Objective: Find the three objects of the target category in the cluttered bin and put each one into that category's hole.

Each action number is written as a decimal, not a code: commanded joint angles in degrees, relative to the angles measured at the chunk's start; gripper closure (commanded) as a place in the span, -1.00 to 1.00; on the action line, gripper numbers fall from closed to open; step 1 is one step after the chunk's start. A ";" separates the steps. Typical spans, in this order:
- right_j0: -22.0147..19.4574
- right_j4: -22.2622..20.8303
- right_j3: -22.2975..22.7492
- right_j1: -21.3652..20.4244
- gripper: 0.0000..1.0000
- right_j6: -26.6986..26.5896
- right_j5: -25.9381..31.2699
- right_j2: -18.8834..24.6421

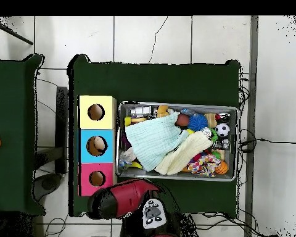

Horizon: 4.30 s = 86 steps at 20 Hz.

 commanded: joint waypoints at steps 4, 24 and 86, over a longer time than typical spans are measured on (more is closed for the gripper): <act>-3.46 -0.43 -12.33 1.87 -1.00 4.26 -1.50 1.83; -13.10 -4.05 -10.25 -7.41 -1.00 -7.11 15.95 10.09; -14.08 -16.54 -14.31 1.55 -1.00 1.18 2.46 8.65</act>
